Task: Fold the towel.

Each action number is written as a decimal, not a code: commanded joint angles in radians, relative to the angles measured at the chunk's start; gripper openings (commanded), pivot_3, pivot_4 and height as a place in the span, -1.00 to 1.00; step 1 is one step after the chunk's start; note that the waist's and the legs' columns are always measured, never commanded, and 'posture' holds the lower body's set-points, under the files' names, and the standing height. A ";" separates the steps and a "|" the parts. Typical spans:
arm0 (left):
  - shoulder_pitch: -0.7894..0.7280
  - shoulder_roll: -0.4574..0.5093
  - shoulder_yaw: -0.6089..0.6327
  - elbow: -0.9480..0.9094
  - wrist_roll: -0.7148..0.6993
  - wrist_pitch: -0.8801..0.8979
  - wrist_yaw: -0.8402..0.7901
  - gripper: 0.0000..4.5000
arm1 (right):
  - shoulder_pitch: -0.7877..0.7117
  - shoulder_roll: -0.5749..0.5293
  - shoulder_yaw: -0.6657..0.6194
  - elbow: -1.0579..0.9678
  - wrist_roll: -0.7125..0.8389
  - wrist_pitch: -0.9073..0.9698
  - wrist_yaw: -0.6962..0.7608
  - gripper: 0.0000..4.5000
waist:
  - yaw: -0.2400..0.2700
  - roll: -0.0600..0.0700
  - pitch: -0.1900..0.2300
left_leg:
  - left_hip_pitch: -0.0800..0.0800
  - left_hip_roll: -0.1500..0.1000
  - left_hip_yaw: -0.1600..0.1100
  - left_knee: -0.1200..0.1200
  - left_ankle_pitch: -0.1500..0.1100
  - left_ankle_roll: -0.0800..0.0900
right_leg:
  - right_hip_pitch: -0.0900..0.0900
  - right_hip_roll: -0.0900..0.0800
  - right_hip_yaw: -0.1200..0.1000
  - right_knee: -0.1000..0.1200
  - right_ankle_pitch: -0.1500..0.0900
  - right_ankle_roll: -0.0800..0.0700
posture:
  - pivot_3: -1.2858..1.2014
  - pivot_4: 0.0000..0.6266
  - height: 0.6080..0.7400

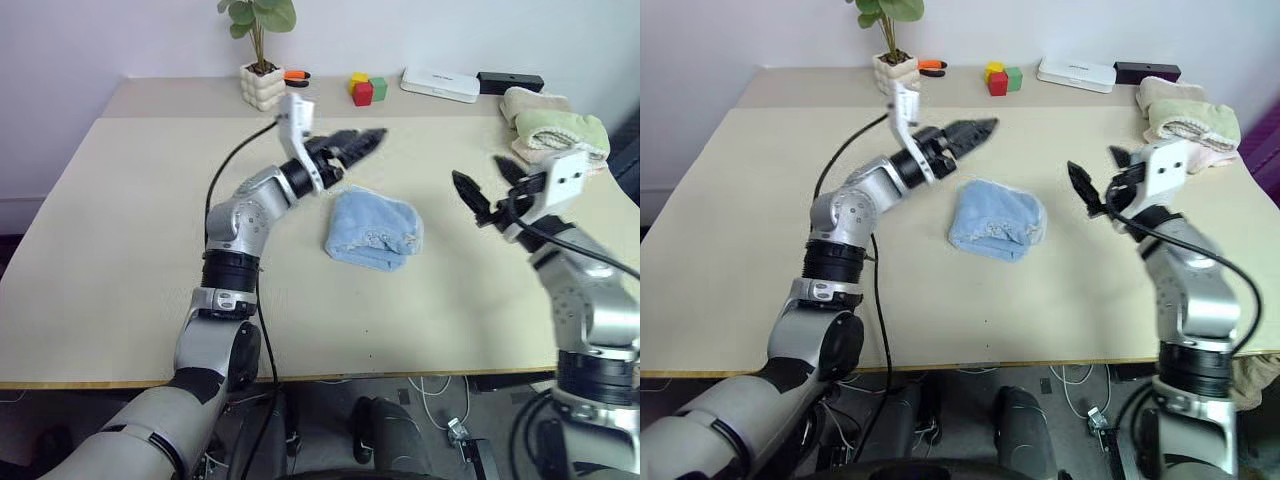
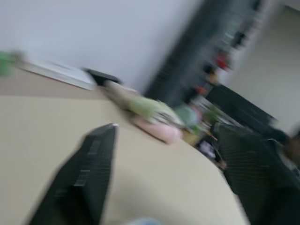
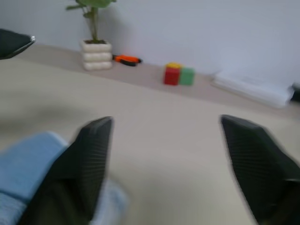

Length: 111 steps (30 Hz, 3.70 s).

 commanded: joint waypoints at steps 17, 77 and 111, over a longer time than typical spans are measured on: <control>0.145 -0.119 -0.157 0.110 0.194 -0.153 0.109 -0.98 | -0.020 0.278 0.252 0.153 -0.201 -0.089 -0.254 -0.98 | -0.011 0.000 0.000 | 0.000 -0.001 0.001 0.000 0.001 -0.001 | -0.001 0.000 0.000 0.004 0.000 0.001 | 0.03 -0.52 1.00; 0.459 0.419 -0.101 -0.377 0.048 -0.201 -0.408 1.00 | -0.206 0.149 -0.036 0.229 0.220 0.511 -0.142 -0.97 | -0.022 0.001 -0.001 | 0.001 0.001 0.001 -0.001 0.001 -0.001 | -0.003 0.000 0.002 0.008 0.000 0.000 | 0.03 -0.52 1.00; 0.352 0.344 -0.168 -0.135 0.089 -0.459 -0.651 1.00 | -0.045 0.184 -0.484 0.192 0.259 0.004 -0.764 -0.54 | -0.029 0.009 -0.002 | 0.002 0.001 0.003 -0.002 0.001 -0.002 | -0.004 0.001 0.005 0.008 0.000 0.000 | 0.03 -0.52 1.00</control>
